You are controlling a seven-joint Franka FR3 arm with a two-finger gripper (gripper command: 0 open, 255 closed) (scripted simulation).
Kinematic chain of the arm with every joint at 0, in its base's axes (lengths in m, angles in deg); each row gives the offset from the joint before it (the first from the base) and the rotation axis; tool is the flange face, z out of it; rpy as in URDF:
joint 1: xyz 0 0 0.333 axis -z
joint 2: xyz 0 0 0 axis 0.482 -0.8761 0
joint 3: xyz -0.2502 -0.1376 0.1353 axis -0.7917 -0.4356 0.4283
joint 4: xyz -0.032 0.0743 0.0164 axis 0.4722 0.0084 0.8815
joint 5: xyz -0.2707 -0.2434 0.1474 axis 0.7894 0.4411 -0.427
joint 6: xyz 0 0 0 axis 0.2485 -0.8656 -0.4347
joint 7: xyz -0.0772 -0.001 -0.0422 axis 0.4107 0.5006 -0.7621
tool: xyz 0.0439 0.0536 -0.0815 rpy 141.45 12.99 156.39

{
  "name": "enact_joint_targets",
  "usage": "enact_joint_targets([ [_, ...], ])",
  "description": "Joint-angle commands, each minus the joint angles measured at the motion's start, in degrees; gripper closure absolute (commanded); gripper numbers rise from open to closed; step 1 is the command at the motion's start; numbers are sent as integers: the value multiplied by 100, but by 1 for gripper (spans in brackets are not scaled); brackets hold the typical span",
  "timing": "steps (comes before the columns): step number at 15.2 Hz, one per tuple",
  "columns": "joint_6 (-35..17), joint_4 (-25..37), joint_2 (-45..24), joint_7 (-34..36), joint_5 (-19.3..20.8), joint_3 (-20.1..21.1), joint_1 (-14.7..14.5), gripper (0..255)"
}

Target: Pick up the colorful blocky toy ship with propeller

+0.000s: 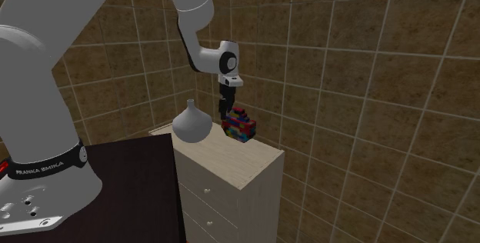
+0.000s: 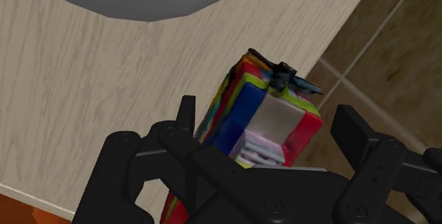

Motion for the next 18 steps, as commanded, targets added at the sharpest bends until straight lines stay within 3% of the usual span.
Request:
enact_joint_targets([
  [1,-293,-21,-134,19,30,-28,9,0],
  [2,-275,-2,-136,7,25,-26,15,255],
  [10,-318,-75,-106,7,30,-27,33,255],
  [18,13,-155,304,-59,-123,137,134,255],
])
